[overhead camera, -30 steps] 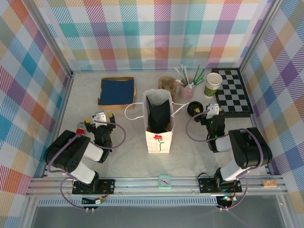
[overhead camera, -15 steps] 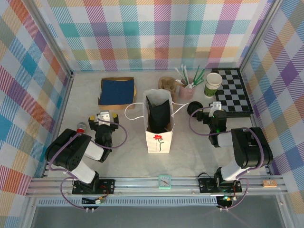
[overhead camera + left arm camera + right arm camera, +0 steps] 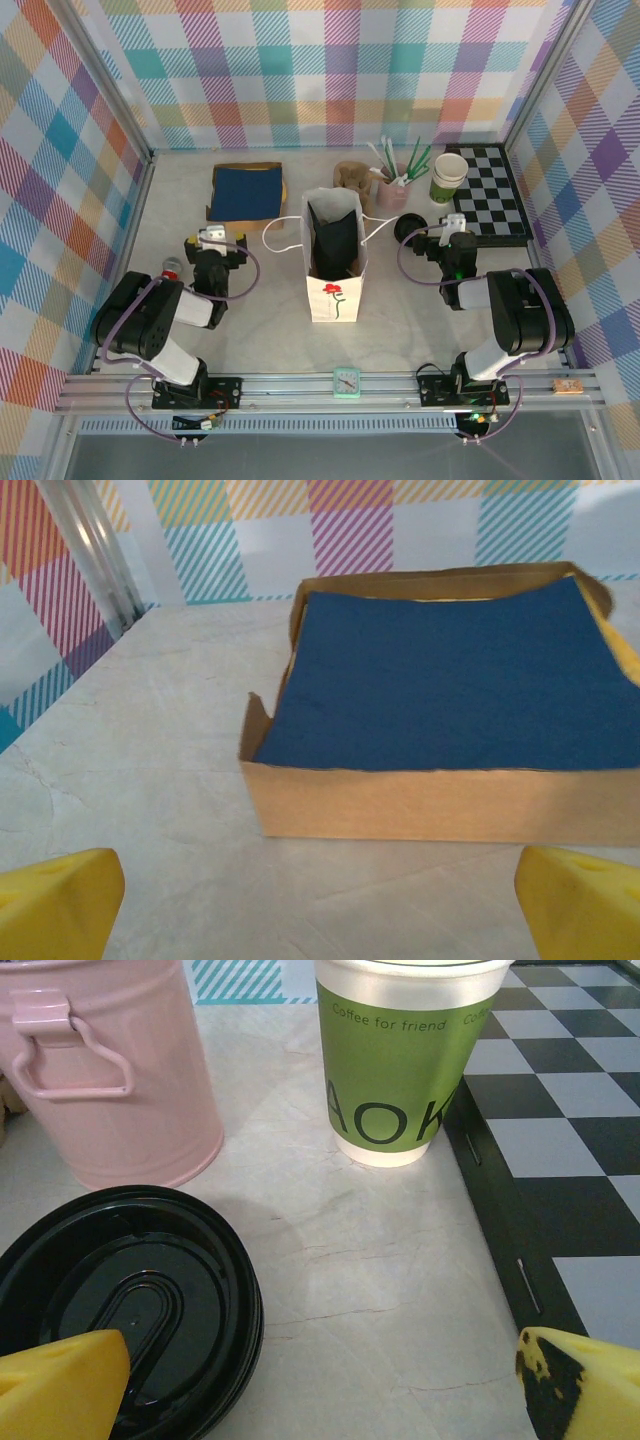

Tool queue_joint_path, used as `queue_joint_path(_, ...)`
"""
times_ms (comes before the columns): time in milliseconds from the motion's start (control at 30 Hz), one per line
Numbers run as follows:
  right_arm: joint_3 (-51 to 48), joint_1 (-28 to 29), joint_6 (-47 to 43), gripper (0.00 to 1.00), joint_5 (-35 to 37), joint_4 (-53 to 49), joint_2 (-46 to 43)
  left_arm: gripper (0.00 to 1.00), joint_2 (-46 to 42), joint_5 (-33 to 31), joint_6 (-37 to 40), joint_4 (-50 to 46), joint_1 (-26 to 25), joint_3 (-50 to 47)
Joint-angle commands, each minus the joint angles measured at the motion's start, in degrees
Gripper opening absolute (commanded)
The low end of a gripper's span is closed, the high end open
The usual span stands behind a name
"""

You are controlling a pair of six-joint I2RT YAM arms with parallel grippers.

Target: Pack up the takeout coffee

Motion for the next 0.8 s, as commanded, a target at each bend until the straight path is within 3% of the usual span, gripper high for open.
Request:
queue_joint_path(0,-0.4,-0.2,0.0,0.99,-1.3,1.9,-1.2,1.00,-1.0,6.4,-3.4,-10.3,1.8,3.4)
queue_joint_path(67,-0.7,-0.1,-0.3,0.99,-1.4,2.6,-1.2,1.00,0.4,7.6,-3.1,-7.7,2.5,3.4)
queue_joint_path(233,-0.2,0.0,-0.2,0.99,-1.7,1.7,-1.1,1.00,0.0,8.2,-3.9,-11.4,2.9,5.0)
queue_joint_path(367,2.5,-3.3,2.3,0.99,-6.1,-3.7,-1.0,1.00,0.3,15.2,-6.8,-17.9,7.5,8.4)
queue_joint_path(767,2.3,-3.3,2.2,0.99,-6.1,-3.3,-1.1,1.00,0.3,15.2,-6.8,-17.7,7.5,8.2)
